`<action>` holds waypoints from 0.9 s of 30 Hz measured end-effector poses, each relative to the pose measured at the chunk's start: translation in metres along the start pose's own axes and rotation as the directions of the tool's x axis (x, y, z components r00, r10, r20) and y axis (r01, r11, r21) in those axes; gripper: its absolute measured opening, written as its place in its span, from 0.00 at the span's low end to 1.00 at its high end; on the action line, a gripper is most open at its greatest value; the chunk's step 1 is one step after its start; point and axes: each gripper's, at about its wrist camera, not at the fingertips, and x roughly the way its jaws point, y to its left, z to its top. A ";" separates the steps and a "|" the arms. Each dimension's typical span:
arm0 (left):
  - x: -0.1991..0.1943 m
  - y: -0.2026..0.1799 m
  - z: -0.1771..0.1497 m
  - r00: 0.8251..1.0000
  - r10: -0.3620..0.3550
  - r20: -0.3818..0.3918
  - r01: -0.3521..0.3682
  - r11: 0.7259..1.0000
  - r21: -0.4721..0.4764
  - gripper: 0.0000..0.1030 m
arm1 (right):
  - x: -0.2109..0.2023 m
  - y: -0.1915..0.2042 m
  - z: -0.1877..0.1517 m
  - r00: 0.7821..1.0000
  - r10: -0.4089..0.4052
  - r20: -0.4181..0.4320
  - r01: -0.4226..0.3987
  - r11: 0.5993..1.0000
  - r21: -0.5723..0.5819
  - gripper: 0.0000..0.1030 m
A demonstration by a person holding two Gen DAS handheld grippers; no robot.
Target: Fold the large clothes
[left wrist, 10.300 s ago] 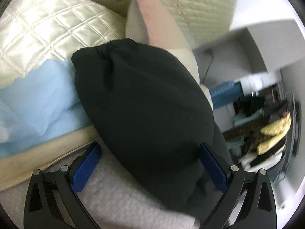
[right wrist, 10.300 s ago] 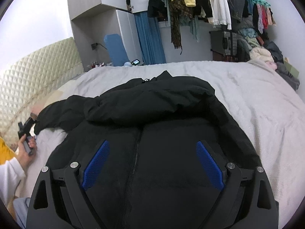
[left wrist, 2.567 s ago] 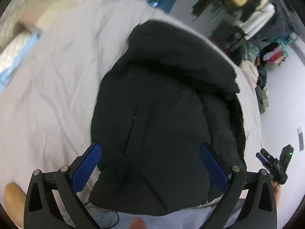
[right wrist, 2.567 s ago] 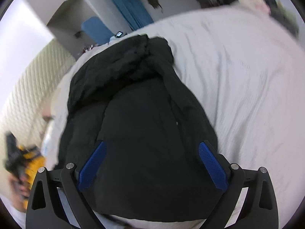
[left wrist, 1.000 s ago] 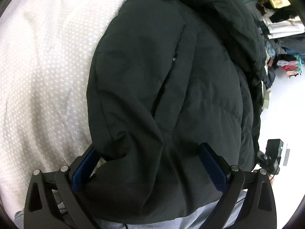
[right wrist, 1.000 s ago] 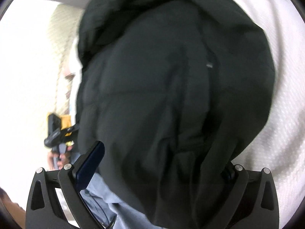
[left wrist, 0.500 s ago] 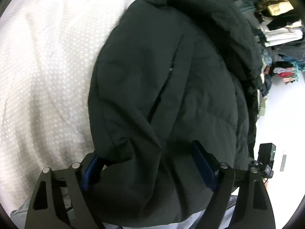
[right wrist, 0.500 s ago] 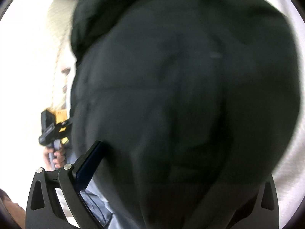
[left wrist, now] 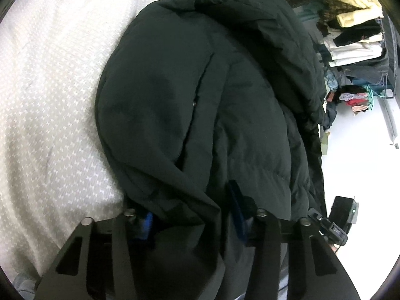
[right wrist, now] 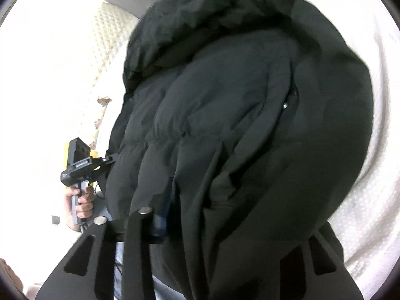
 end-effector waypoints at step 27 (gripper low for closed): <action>-0.195 -0.047 -0.075 0.938 -0.311 0.150 0.287 0.944 0.164 0.04 | -0.136 0.066 -0.084 0.928 0.130 0.349 -0.062 0.978 -0.200 0.07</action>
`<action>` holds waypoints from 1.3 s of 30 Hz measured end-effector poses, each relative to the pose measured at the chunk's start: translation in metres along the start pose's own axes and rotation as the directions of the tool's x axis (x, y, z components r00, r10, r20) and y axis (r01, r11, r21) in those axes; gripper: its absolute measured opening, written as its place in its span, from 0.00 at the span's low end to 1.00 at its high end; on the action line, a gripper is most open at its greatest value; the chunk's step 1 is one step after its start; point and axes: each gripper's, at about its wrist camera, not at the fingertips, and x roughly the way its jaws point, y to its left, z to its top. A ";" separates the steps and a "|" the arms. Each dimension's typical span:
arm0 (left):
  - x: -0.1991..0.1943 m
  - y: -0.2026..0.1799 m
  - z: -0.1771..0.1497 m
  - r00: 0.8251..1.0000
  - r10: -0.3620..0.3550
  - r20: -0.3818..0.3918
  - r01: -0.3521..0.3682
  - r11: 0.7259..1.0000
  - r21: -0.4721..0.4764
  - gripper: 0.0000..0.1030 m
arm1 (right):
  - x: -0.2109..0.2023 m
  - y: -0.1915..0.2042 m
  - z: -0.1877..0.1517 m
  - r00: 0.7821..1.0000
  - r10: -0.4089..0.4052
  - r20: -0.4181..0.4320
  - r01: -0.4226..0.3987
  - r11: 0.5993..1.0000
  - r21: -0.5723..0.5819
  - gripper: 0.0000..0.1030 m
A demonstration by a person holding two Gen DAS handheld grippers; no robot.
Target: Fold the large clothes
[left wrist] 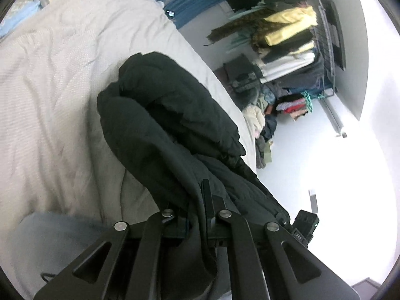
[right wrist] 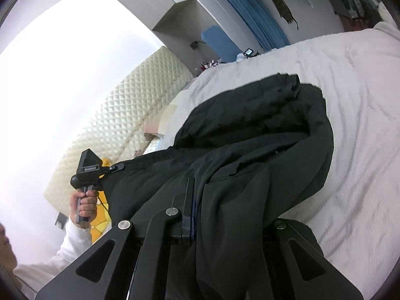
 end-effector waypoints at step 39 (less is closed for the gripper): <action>0.061 -0.045 0.167 0.887 0.441 -0.137 -0.442 0.897 0.024 0.12 | 0.096 -0.119 0.160 0.991 -0.131 0.028 0.105 0.893 0.438 0.09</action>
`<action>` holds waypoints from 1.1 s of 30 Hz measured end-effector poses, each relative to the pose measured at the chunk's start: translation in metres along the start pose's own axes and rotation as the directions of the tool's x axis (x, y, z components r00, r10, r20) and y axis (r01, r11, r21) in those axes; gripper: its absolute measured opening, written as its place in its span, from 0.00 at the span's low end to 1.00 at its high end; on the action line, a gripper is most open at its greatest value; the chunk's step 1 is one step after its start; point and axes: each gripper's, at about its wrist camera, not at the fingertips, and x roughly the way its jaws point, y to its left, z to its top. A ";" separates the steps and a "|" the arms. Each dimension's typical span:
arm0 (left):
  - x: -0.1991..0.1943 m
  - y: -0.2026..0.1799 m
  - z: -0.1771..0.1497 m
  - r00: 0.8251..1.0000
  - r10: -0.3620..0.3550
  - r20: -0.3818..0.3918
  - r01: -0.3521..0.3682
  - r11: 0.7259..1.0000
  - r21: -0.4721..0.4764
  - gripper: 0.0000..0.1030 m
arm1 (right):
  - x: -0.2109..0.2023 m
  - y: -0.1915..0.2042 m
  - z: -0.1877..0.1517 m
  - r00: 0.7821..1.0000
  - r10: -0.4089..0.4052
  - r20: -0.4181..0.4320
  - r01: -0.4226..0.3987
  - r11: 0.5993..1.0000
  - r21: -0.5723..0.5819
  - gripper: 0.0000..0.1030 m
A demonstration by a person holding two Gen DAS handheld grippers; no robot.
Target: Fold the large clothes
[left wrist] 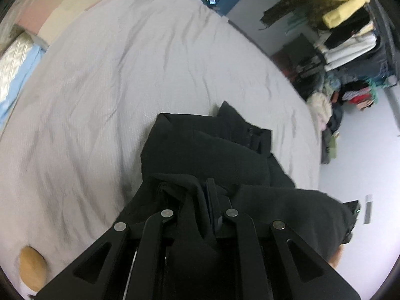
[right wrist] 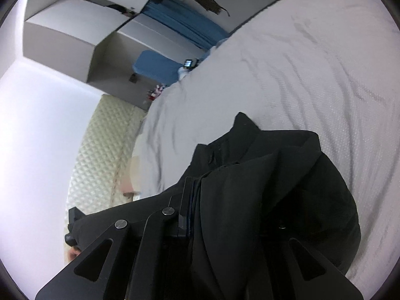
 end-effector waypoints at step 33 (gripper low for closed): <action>0.061 0.025 0.045 0.994 -0.079 -0.071 0.073 0.994 -0.084 0.16 | 0.052 -0.069 0.027 0.995 0.024 -0.098 -0.018 0.998 0.064 0.22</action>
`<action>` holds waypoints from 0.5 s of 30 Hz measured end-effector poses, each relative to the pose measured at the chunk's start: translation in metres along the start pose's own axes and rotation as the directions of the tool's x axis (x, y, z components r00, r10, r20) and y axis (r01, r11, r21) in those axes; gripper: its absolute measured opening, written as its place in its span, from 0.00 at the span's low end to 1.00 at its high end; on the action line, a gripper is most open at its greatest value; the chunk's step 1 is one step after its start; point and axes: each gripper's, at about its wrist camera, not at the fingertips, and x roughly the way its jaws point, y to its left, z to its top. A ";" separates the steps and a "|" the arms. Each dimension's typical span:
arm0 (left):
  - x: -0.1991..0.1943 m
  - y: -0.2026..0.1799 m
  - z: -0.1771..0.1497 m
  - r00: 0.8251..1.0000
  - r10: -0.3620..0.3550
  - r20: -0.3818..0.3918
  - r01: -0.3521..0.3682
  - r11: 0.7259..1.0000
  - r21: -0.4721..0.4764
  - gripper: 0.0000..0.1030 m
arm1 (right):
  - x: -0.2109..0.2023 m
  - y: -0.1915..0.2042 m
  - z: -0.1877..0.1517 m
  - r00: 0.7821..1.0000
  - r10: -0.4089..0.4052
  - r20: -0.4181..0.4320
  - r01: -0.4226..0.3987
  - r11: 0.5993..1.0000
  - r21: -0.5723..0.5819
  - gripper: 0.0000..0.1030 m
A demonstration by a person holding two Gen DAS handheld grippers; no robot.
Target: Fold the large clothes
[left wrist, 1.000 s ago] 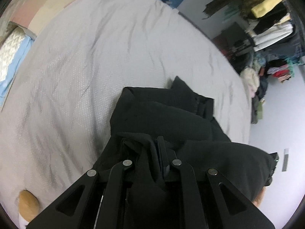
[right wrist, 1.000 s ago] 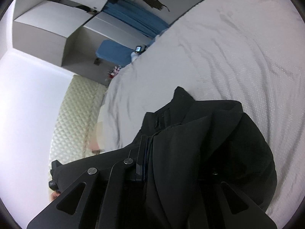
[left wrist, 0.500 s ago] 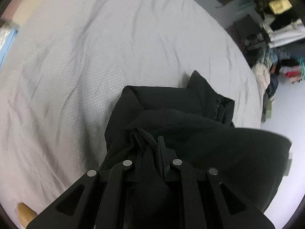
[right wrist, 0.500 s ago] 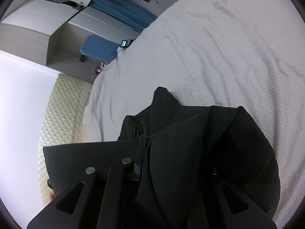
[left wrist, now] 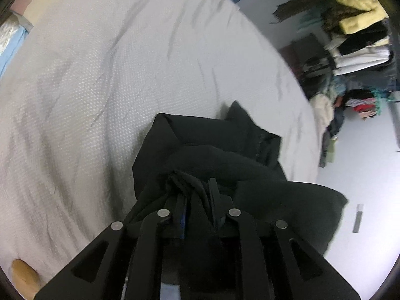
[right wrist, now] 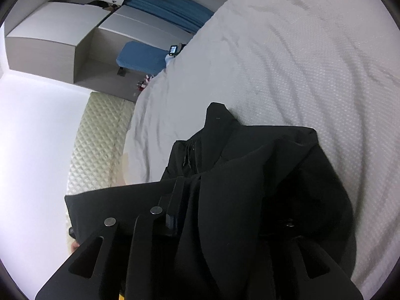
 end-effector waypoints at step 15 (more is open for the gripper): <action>-0.103 -0.029 -0.090 0.928 -0.045 0.371 -0.077 0.949 0.307 0.17 | -0.097 0.040 -0.023 0.947 -0.200 0.252 0.249 0.951 -0.180 0.63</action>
